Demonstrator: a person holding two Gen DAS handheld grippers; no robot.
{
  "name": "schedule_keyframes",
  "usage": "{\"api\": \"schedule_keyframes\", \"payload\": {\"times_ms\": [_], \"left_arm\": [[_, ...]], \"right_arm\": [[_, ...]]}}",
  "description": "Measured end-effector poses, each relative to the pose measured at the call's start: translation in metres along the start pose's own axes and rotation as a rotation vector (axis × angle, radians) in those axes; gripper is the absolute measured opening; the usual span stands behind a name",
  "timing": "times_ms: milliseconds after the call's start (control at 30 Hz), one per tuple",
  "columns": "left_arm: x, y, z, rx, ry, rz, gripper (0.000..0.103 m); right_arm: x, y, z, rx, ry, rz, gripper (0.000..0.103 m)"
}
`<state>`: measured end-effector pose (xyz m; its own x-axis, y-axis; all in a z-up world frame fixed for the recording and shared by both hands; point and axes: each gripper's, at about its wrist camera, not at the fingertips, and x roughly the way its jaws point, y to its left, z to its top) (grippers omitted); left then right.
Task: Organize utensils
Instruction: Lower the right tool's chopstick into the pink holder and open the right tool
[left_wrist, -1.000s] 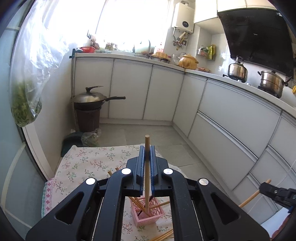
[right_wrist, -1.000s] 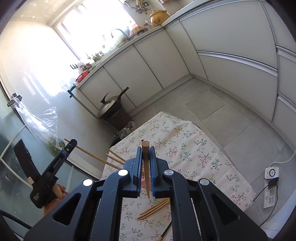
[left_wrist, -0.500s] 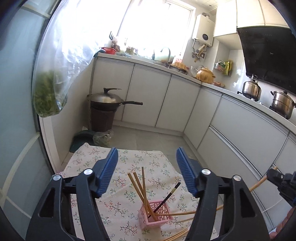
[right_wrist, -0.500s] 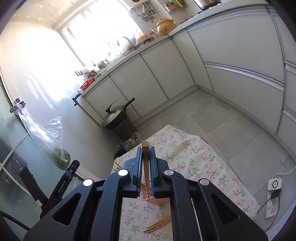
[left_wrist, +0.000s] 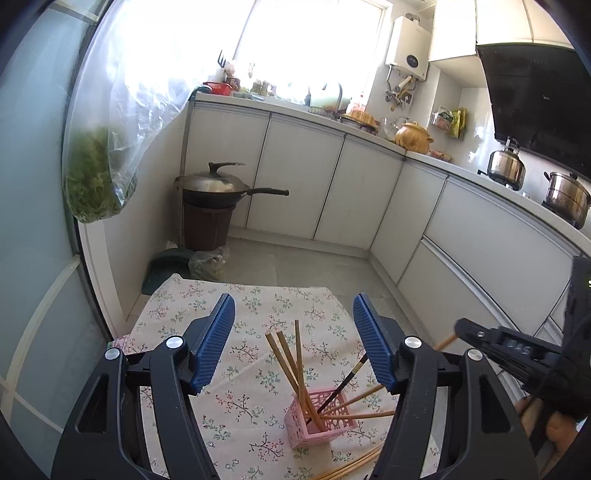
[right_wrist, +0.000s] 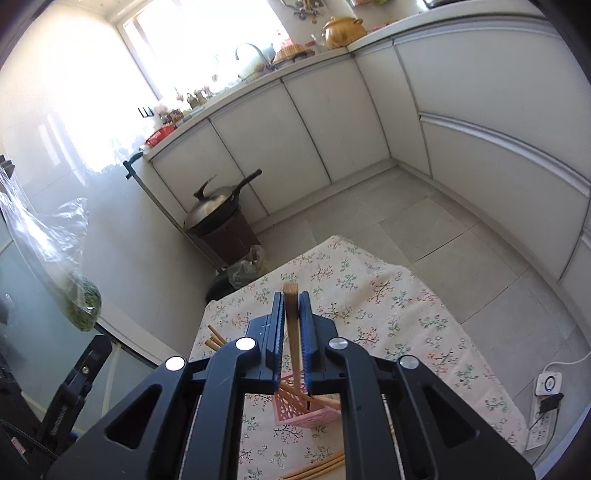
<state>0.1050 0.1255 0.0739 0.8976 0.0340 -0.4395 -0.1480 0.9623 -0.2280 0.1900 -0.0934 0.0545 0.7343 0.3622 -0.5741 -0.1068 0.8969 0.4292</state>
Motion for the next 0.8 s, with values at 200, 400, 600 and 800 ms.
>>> {"api": "schedule_keyframes", "payload": {"times_ms": [200,400,600,800], "left_arm": [[-0.003,-0.008,-0.004,0.045,0.003,-0.003,0.064],[-0.009,-0.021,-0.008,0.07,0.008,-0.02,0.066],[-0.018,-0.031,-0.016,0.113,-0.003,-0.015,0.079],[-0.023,-0.036,-0.024,0.146,0.012,-0.014,0.085]], "right_arm": [[-0.022,0.014,-0.005,-0.073,-0.062,-0.01,0.013],[-0.047,0.022,-0.017,-0.152,-0.087,-0.045,0.013],[-0.062,0.02,-0.032,-0.181,-0.101,-0.063,0.032],[-0.072,0.015,-0.044,-0.195,-0.093,-0.096,0.043]]}}
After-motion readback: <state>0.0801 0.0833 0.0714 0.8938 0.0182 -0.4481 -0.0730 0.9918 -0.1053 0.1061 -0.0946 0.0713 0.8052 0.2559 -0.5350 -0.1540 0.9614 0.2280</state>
